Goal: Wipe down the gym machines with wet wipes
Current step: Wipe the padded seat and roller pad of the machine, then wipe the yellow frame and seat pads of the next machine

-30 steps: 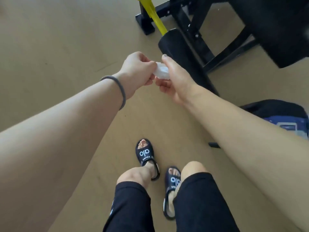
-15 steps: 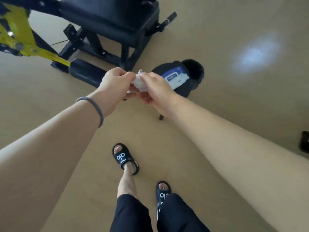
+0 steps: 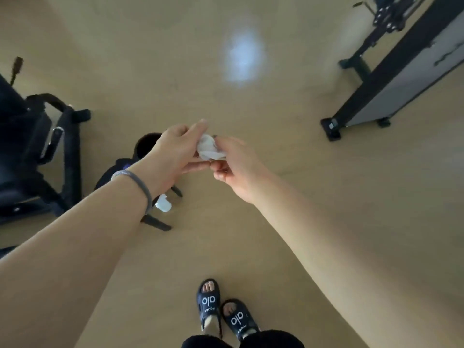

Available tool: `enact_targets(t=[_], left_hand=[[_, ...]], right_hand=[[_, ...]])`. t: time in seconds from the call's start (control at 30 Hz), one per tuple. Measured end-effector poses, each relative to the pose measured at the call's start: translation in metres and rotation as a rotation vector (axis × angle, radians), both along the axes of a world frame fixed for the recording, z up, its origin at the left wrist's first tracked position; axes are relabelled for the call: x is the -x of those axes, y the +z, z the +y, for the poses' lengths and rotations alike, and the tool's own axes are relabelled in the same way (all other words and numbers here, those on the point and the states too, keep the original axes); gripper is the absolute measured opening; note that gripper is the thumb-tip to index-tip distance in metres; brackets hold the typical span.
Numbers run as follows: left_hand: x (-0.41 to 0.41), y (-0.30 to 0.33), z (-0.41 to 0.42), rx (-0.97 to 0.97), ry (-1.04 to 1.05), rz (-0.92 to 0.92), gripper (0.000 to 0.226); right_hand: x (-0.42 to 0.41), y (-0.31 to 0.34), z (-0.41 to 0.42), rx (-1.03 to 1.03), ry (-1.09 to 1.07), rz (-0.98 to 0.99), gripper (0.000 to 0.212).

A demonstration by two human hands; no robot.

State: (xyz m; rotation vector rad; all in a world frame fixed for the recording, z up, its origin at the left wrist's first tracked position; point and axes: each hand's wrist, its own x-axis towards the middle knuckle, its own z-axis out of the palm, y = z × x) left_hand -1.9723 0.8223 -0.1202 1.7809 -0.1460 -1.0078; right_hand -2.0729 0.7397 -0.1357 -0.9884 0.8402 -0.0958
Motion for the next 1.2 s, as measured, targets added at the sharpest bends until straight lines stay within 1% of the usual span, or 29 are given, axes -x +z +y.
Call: enact_targets(t=[0.13, 0.3, 0.33, 0.4, 0.43, 0.53, 0.63, 0.7, 0.8, 0.87, 0.97, 1.07, 1.13, 1.2], left_hand=[[0.0, 0.005, -0.091, 0.026, -0.207, 0.055, 0.019], [0.016, 0.015, -0.215, 0.033, -0.394, 0.04, 0.016], [0.019, 0.019, -0.242, 0.046, -0.428, 0.03, 0.019], [0.025, 0.025, -0.299, 0.06, -0.495, -0.024, 0.033], [0.027, 0.026, -0.328, 0.056, -0.524, -0.065, 0.036], [0.033, 0.027, -0.414, 0.035, -0.607, -0.194, 0.027], [0.03, 0.029, -0.49, 0.04, -0.69, -0.313, 0.023], [0.017, 0.032, -0.537, 0.064, -0.676, -0.351, 0.017], [-0.014, 0.038, -0.599, 0.122, -0.639, -0.388, 0.016], [-0.041, 0.044, -0.641, 0.149, -0.655, -0.466, 0.01], [-0.087, 0.053, -0.712, 0.192, -0.677, -0.562, 0.015], [-0.132, 0.064, -0.792, 0.221, -0.705, -0.589, 0.015], [-0.151, 0.068, -0.834, 0.229, -0.736, -0.614, 0.014], [-0.172, 0.075, -0.892, 0.241, -0.757, -0.613, 0.011]], right_hand=[[0.019, 0.009, -0.071, -0.026, -0.214, 0.014, 0.018], [0.05, 0.022, -0.178, -0.049, -0.41, 0.026, 0.018], [0.055, 0.025, -0.203, -0.053, -0.443, 0.02, 0.019], [0.064, 0.027, -0.256, -0.061, -0.515, -0.008, 0.018], [0.068, 0.026, -0.283, -0.063, -0.547, -0.018, 0.019], [0.074, 0.023, -0.363, -0.085, -0.6, -0.009, 0.031], [0.073, 0.026, -0.436, -0.157, -0.607, -0.061, 0.036], [0.064, 0.033, -0.481, -0.167, -0.595, -0.079, 0.033], [0.038, 0.048, -0.544, -0.151, -0.585, -0.105, 0.014], [0.015, 0.057, -0.587, -0.128, -0.574, -0.121, 0.014], [-0.028, 0.067, -0.655, -0.099, -0.544, -0.154, 0.016], [-0.072, 0.074, -0.728, -0.128, -0.558, -0.214, 0.012], [-0.091, 0.076, -0.763, -0.151, -0.567, -0.261, 0.016], [-0.114, 0.08, -0.813, -0.185, -0.591, -0.311, 0.011]])
